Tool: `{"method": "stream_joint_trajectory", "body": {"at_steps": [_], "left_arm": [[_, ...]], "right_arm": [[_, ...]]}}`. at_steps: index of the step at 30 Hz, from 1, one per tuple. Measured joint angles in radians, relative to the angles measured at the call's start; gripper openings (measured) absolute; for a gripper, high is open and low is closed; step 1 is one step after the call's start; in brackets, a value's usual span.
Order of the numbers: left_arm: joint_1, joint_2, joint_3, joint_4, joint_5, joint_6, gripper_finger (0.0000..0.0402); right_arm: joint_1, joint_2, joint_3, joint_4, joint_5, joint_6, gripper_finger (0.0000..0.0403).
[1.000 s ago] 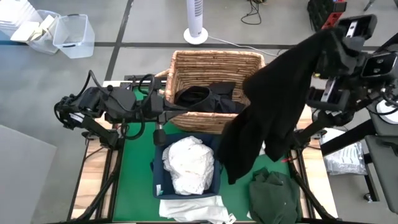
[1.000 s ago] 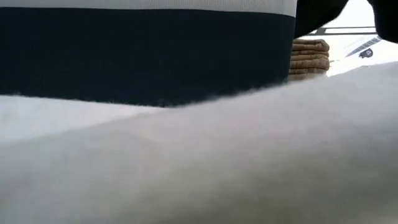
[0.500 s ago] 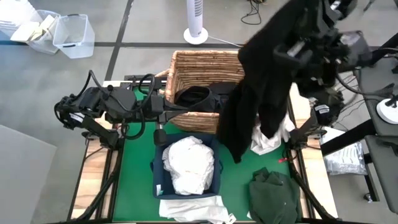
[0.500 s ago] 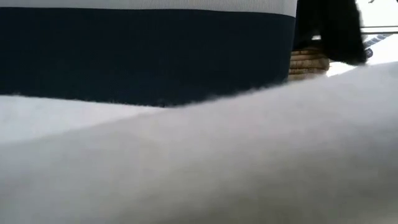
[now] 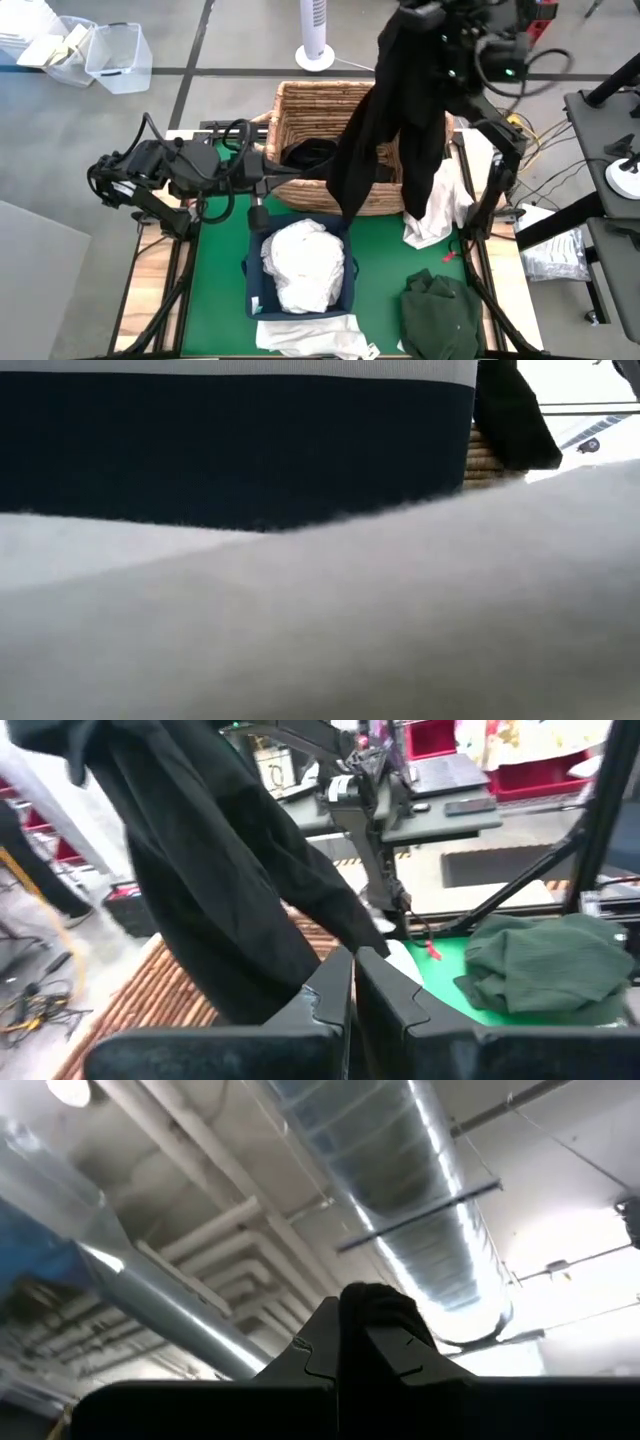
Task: Sort clothes
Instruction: Put the black pants into the brown laundry basket
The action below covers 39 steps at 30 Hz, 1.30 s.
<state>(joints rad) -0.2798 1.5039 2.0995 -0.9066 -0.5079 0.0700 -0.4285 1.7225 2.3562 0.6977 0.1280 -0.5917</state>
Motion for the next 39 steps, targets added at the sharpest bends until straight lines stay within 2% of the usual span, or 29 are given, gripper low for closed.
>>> {"method": "stream_joint_trajectory", "body": {"at_steps": [7,13,16,23,32,39], "left_arm": [[0.0,0.0,0.0,-0.024,-0.034,0.0,0.0],[0.0,0.0,0.0,-0.04,-0.035,-0.006,0.0],[0.0,0.0,0.0,-0.054,-0.036,-0.014,0.0],[0.0,0.0,0.0,-0.075,-0.07,-0.027,0.0],[0.0,0.0,0.0,-0.084,-0.086,-0.027,0.0],[0.0,0.0,0.0,-0.084,-0.086,-0.027,0.0]], "right_arm": [[-0.122,0.072,0.0,-0.023,0.0,0.071,0.0009],[-0.165,0.129,0.0,-0.189,0.001,0.168,0.0009],[-0.178,0.142,0.0,-0.307,-0.001,0.174,0.0009],[-0.204,0.138,0.0,-0.707,-0.007,0.175,0.0009],[-0.214,0.125,0.0,-1.093,-0.154,0.261,0.0009],[-0.214,0.121,0.0,-1.412,-0.166,0.249,0.0009]]}}
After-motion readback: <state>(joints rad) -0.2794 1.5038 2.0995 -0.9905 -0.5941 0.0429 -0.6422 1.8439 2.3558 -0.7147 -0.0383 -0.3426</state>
